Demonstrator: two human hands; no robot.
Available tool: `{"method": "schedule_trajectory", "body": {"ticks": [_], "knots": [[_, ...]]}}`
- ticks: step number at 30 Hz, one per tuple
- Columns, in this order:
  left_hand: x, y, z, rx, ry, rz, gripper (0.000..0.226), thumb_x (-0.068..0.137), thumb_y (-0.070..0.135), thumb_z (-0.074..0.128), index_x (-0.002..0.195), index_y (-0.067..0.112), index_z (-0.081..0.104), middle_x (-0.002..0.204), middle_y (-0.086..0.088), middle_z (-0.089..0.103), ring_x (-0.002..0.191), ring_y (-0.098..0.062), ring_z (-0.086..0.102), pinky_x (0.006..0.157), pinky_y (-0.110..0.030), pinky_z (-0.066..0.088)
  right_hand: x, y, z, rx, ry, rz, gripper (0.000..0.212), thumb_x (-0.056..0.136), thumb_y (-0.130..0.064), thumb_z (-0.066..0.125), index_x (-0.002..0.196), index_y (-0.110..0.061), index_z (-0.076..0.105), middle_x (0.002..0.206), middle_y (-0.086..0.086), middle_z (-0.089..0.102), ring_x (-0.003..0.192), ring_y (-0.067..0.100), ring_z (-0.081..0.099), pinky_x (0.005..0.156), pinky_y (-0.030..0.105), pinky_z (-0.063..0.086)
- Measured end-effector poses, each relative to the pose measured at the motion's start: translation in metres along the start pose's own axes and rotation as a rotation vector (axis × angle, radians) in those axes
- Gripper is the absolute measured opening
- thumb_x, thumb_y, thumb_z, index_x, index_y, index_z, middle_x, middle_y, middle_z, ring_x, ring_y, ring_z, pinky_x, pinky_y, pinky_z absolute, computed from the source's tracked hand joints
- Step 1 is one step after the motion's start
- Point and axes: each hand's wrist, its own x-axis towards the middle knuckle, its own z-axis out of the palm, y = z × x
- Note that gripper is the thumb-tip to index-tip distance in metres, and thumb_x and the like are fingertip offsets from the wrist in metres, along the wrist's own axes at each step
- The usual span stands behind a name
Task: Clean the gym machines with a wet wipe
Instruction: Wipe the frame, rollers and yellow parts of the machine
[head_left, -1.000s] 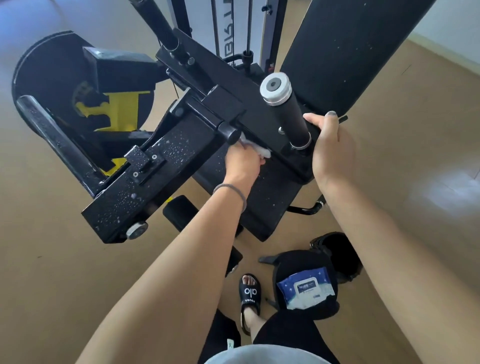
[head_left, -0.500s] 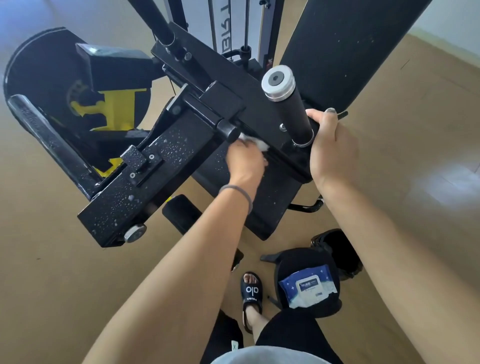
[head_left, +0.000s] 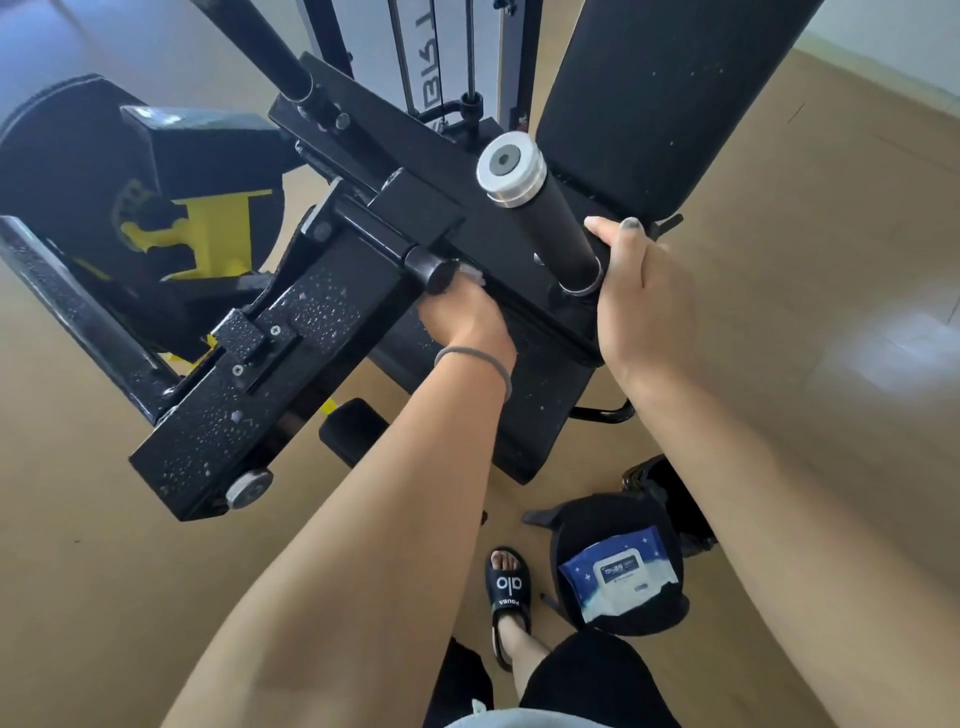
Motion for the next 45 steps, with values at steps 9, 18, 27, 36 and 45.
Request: {"method": "schedule_trajectory", "body": {"ticks": [9,18,27,36,45], "knots": [[-0.019,-0.017,0.005,-0.122,-0.097,-0.082,0.023,0.105,0.038,0.041,0.103,0.017,0.051,0.093,-0.006,0.055,0.082,-0.021,0.050,0.078,-0.038,0.043,0.001,0.002,0.006,-0.077,0.041,-0.056,0.052,0.106,-0.023,0.021,0.134,-0.027,0.065,0.123,-0.007,0.070,0.094,0.006,0.042,0.073,0.006,0.033],[-0.103,-0.047,0.005,0.150,-0.381,0.002,0.021,0.104,0.025,0.036,0.086,0.018,0.044,0.079,0.004,0.048,0.069,-0.011,0.044,0.062,-0.029,0.037,-0.003,-0.002,0.009,-0.048,0.090,-0.089,0.058,0.098,-0.029,0.019,0.131,-0.026,0.068,0.126,-0.007,0.070,0.114,0.014,0.057,0.079,0.022,0.035],[-0.037,-0.011,0.005,0.008,-0.050,-0.023,0.030,0.108,0.027,0.033,0.114,0.004,0.052,0.102,-0.012,0.060,0.095,-0.029,0.061,0.069,-0.027,0.036,-0.003,-0.001,-0.005,-0.045,-0.017,-0.042,0.050,0.108,-0.022,0.022,0.138,-0.025,0.062,0.134,-0.005,0.065,0.102,-0.001,0.044,0.071,-0.007,0.028],[-0.026,-0.025,0.014,-0.044,-0.279,-0.313,0.038,0.106,0.017,0.038,0.136,0.000,0.053,0.089,-0.008,0.063,0.070,-0.016,0.056,0.066,-0.030,0.053,0.000,0.003,0.000,-0.094,0.030,-0.141,0.054,0.105,-0.026,0.021,0.136,-0.022,0.065,0.129,-0.002,0.069,0.114,0.013,0.056,0.075,0.004,0.033],[-0.123,-0.031,0.022,0.035,-0.731,-0.368,0.032,0.094,0.002,0.044,0.066,0.018,0.043,0.054,0.000,0.036,0.049,-0.013,0.031,0.051,-0.027,0.025,-0.002,-0.004,-0.013,-0.021,-0.103,-0.053,0.049,0.109,-0.031,0.023,0.139,-0.026,0.062,0.139,-0.007,0.062,0.125,0.007,0.051,0.077,-0.004,0.028]]}}
